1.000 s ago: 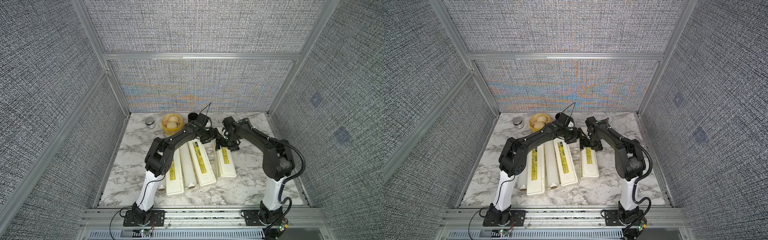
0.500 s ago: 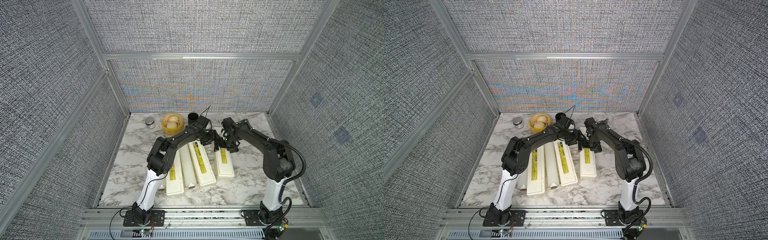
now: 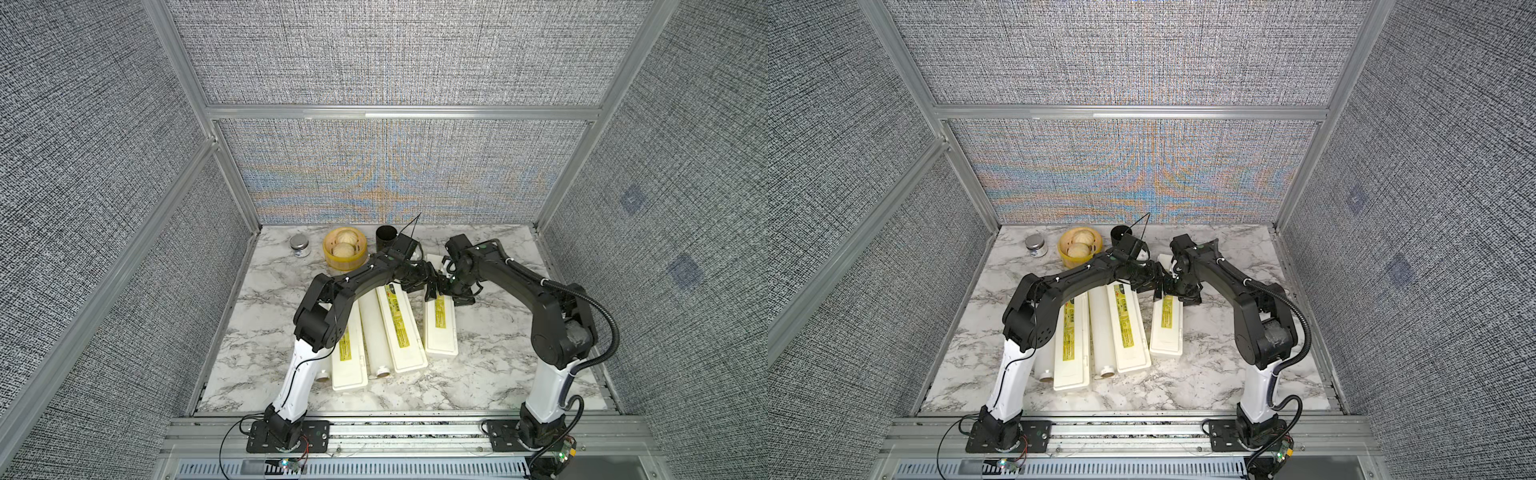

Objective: Put plastic wrap rolls into dispensers
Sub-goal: Close the lid on the plastic wrap cutting box.

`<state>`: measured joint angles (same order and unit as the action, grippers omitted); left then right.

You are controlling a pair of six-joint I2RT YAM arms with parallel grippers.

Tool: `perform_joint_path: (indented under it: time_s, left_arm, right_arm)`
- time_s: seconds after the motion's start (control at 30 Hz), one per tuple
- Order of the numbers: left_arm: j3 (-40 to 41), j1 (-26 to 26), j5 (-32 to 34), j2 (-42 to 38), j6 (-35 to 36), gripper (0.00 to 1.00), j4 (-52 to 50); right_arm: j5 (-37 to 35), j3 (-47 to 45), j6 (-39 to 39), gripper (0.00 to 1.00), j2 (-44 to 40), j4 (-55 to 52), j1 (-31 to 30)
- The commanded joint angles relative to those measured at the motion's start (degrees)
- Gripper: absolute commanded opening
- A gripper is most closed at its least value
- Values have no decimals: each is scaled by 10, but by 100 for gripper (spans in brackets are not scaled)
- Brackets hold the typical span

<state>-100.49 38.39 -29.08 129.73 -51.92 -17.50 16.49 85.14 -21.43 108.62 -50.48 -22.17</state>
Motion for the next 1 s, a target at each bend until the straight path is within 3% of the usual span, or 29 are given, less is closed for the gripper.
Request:
perform_joint_path:
  time_s: [0.0,0.23,0.67,0.9,0.97]
  left_arm:
    - [20,5,-8,0,-8,69,-49]
    - [57,10,-20,-16,-24,68,-27]
    - [37,25,-39,-3,-45,66,-14]
    - [26,43,-46,5,-53,66,-8]
    - [30,46,-47,4,-54,66,-5]
  right_arm:
    - [-10,-14,3,99,2,19,-2]
    - [-20,-31,-19,99,16,42,-14]
    - [-156,-54,24,93,3,-3,-22]
    - [-157,-85,36,92,-32,-10,-17]
    - [-144,-89,42,98,-42,-13,-17]
